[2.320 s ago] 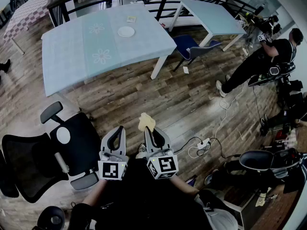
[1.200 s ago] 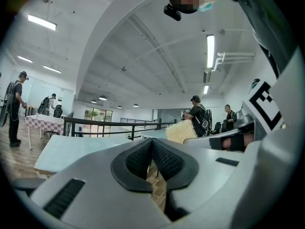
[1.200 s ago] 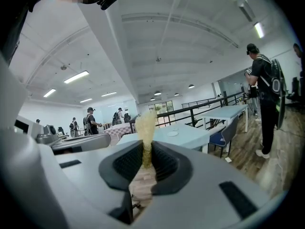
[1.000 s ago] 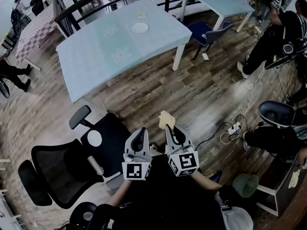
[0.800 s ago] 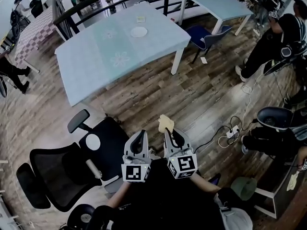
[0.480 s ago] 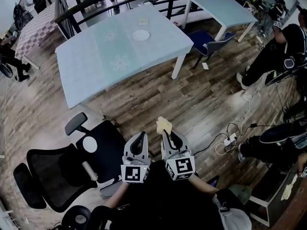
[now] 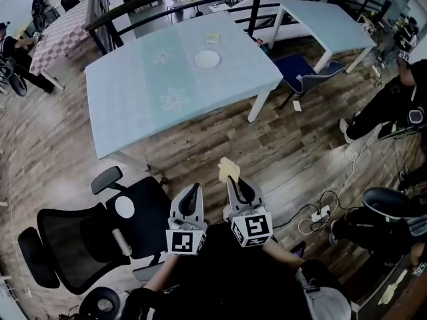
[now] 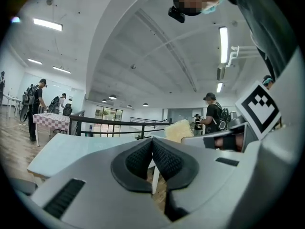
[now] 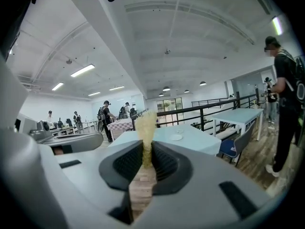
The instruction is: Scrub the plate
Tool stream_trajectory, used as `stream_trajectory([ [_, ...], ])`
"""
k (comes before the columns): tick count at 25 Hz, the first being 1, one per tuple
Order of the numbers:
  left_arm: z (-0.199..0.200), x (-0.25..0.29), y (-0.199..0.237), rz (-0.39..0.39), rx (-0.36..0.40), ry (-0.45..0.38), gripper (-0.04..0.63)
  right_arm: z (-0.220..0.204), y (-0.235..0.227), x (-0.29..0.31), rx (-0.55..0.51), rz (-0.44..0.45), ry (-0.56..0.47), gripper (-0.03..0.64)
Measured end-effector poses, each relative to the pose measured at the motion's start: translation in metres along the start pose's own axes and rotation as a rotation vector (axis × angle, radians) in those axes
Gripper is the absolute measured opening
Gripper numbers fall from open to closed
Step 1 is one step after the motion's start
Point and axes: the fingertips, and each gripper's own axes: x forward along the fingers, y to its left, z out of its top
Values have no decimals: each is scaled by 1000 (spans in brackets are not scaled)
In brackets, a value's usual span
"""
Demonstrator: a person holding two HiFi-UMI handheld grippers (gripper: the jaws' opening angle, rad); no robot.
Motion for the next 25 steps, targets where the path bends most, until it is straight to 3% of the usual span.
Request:
stream_trajectory([
  [5,6,44,1,55,-11,-13,12,9,-29,27,1,51,11,52],
  [19,-3,151,-45,66,-14,-1,12,22,-127,69,46,132,21,52],
  [25,-6,172,-57,68,-9,13,13,21,-147,79,63,156,39,52],
])
